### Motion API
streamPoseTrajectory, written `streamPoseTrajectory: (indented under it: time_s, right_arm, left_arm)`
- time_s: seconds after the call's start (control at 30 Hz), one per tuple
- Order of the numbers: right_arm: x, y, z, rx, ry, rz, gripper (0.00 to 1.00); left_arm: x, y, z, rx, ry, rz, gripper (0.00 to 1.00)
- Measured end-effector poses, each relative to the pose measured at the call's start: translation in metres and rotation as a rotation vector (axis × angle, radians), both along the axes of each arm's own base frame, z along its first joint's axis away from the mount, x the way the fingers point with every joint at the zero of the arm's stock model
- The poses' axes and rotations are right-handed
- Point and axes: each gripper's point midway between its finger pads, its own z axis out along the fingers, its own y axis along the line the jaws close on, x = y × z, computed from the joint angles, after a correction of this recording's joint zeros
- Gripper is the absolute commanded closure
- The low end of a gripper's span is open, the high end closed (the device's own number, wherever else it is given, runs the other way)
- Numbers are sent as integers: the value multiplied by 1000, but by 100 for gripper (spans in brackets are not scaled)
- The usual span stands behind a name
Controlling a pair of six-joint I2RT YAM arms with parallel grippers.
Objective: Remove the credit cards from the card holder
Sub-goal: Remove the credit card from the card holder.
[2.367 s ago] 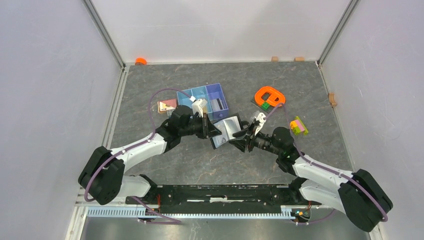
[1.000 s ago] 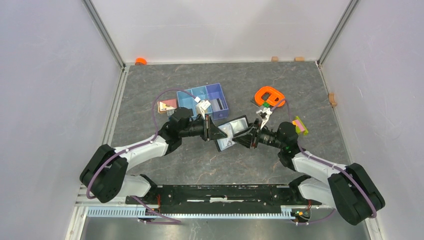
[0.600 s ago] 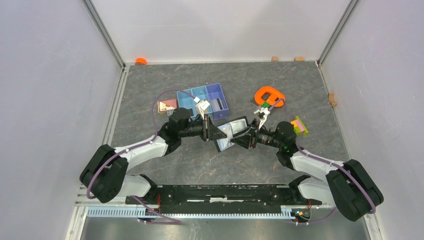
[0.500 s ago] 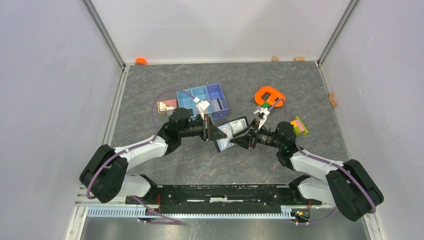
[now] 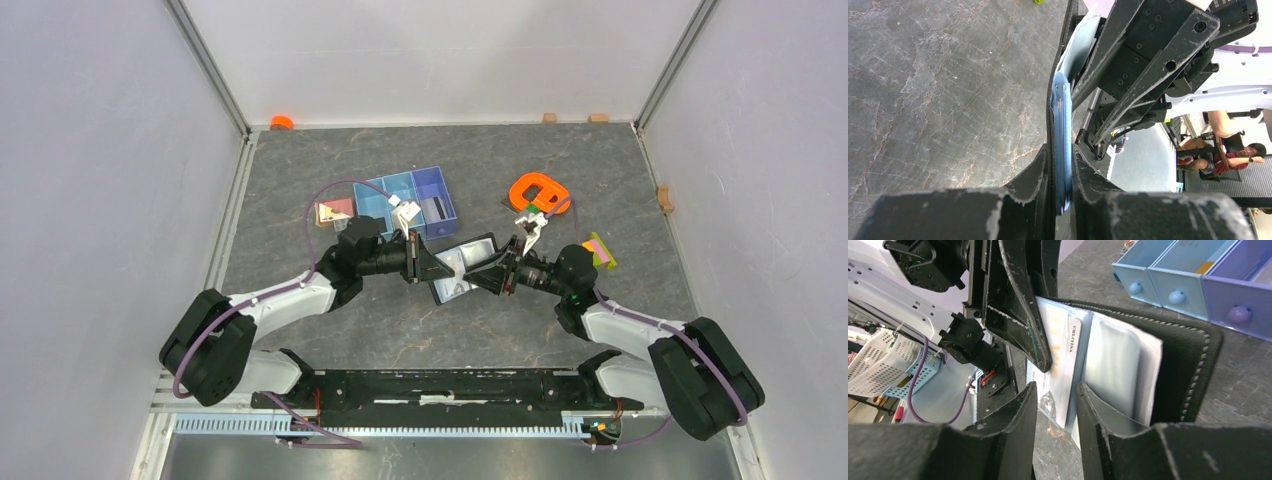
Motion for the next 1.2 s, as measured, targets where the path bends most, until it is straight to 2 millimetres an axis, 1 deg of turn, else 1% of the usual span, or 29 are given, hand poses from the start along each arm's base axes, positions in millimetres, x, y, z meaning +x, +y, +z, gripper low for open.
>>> streamPoseTrajectory:
  time_s: [0.07,0.13,0.33,0.57,0.67,0.8,1.03,1.2]
  right_arm:
    - [3,-3,2,10,2,-8,57]
    - [4,-3,5,23,1,-5,57]
    - [2,-1,3,38,30,18,60]
    - [0,1,7,52,25,29,75]
    - [-1,2,7,71,41,33,78]
    - [-3,2,8,94,62,37,78]
    - [-6,2,17,129,62,50,79]
    - [-7,2,20,143,62,54,79]
  left_arm:
    - [0,0,0,1,-1,0,96]
    - [-1,-1,0,1,-1,-1,96]
    - [-1,-1,1,-2,-3,-2,96]
    - [-3,-2,4,-14,-6,-15,96]
    - [-3,-2,3,-14,-3,-20,97]
    - [-5,-1,3,-12,2,-26,97]
    - [-7,0,11,-25,-15,-28,98]
    - [-8,1,13,-27,-19,-28,98]
